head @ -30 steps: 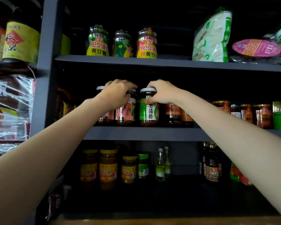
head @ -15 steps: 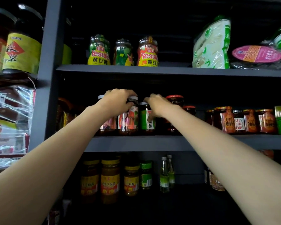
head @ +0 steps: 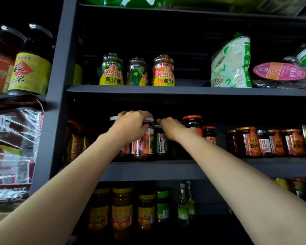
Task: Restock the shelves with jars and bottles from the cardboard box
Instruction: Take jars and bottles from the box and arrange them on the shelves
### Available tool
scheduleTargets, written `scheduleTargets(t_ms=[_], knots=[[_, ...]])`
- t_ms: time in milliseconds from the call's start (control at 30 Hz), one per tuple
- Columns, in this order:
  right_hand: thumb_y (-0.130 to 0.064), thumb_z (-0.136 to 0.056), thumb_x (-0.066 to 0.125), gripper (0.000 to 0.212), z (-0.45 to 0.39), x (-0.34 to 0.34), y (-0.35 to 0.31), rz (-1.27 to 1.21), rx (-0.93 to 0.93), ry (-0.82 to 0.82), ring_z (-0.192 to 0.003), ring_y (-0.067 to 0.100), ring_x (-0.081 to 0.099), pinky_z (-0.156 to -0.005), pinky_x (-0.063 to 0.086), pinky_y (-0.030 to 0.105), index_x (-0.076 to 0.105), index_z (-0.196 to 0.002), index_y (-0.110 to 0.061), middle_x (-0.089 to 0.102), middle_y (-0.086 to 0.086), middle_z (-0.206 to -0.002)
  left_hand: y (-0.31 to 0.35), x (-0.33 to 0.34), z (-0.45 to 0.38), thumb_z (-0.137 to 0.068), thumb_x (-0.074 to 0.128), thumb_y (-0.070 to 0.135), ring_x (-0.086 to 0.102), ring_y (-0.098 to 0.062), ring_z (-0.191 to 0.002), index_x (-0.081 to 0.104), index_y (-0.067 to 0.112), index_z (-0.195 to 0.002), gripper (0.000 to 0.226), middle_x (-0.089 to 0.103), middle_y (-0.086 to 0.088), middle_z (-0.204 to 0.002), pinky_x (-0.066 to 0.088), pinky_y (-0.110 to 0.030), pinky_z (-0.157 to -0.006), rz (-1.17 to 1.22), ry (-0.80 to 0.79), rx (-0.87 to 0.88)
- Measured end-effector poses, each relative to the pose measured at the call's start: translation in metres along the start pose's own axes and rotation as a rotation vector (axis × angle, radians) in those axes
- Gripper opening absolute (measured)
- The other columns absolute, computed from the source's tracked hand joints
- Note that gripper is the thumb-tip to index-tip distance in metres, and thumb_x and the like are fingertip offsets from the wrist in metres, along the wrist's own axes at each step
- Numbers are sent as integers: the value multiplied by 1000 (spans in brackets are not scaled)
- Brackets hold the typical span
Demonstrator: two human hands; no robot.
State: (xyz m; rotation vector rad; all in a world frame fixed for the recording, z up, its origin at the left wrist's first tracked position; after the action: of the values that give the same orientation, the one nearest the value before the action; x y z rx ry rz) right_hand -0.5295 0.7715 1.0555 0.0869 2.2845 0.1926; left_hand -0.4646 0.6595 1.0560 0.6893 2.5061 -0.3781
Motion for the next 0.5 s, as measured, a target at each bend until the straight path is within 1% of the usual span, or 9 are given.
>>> scheduleTargets(t_ms=[67, 100, 233, 300, 400, 500], knots=[[2, -91, 48, 46, 3, 0, 8, -103, 26, 6, -116, 33, 53, -86, 46, 33, 45, -134, -15, 50, 17, -130, 0, -1, 1, -94, 45, 22, 48, -23, -122, 46, 26, -133, 39, 55, -1, -131, 29, -37, -105, 14, -3, -15], [2, -91, 48, 46, 3, 1, 11, -135, 40, 13, -116, 33, 53, -87, 46, 32, 46, -134, -15, 49, 17, -131, 1, -2, 1, -94, 45, 22, 49, -23, -121, 46, 26, -133, 39, 56, -2, -130, 28, -37, -105, 16, -2, -24], [9, -89, 47, 56, 1, 3, 11, -187, 48, 24, -123, 32, 49, -100, 45, 35, 44, -139, -15, 45, 16, -139, 3, -3, 2, -94, 44, 19, 48, -25, -123, 45, 26, -134, 41, 56, -3, -130, 23, -36, -108, 25, -9, -68], [12, -88, 45, 54, 0, -1, 6, -151, 20, 65, -125, 33, 47, -102, 43, 36, 47, -137, -12, 44, 16, -139, 3, -4, 2, -94, 44, 18, 47, -25, -124, 45, 26, -134, 41, 56, -3, -131, 22, -37, -109, 30, -12, -82], [12, -88, 42, 48, 1, -6, -2, -89, 3, 121, -120, 36, 48, -98, 44, 38, 51, -132, -6, 43, 18, -134, 3, -4, 3, -94, 44, 18, 47, -25, -123, 45, 27, -135, 42, 56, -2, -131, 22, -36, -109, 21, -13, -91], [11, -88, 42, 44, 0, -5, -4, -81, -7, 131, -116, 35, 50, -93, 45, 36, 52, -128, -5, 45, 17, -130, 3, -2, 2, -94, 44, 18, 47, -23, -124, 44, 28, -136, 43, 54, -1, -133, 23, -35, -108, 20, 1, -92]])
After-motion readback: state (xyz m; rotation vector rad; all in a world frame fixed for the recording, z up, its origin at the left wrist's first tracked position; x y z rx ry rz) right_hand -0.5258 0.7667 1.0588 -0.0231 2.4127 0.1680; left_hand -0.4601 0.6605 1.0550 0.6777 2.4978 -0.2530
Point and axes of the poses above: each hand's wrist, its own z-axis away from the middle knuckle, its own x-axis out of the palm, y = z × x, the point moved 9 cm from there along -z, towards the middle knuckle
